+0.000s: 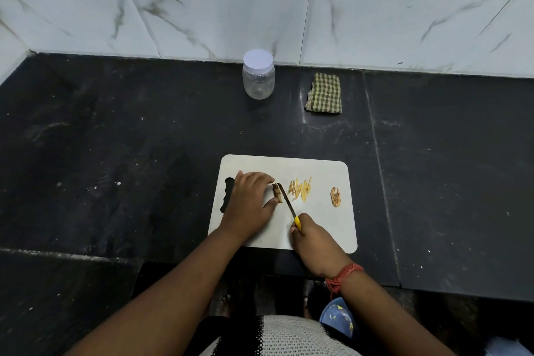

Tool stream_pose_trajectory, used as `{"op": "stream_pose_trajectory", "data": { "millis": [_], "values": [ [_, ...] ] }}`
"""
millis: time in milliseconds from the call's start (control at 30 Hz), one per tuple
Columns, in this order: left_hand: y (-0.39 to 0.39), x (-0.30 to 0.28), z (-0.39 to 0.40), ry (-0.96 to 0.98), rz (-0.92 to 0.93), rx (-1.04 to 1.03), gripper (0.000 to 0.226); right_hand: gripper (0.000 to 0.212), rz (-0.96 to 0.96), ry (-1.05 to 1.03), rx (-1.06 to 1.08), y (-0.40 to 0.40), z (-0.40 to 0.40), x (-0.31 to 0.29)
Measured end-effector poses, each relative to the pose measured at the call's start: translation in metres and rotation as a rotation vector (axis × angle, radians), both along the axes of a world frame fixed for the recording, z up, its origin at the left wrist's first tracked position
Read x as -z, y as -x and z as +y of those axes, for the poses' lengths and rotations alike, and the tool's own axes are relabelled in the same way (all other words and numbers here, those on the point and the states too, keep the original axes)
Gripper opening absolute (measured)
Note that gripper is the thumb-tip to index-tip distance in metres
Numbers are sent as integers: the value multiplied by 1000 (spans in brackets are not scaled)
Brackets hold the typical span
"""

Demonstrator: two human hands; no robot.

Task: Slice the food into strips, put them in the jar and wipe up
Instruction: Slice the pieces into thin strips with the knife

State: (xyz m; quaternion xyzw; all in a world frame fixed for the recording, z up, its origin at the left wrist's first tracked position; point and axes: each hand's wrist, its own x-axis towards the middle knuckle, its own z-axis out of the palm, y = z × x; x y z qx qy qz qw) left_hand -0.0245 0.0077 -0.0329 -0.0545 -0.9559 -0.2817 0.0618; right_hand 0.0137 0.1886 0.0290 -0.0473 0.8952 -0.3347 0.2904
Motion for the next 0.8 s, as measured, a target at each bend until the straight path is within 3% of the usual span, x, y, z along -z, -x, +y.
{"op": "stream_pose_trajectory", "data": {
  "millis": [133,800],
  "values": [
    [1,2,0,21,10,-20,26,12,25,-5,-8,1,-2,-1],
    [5,3,2,14,-35,-82,19,6,106,-127,-64,1,-16,9]
  ]
}}
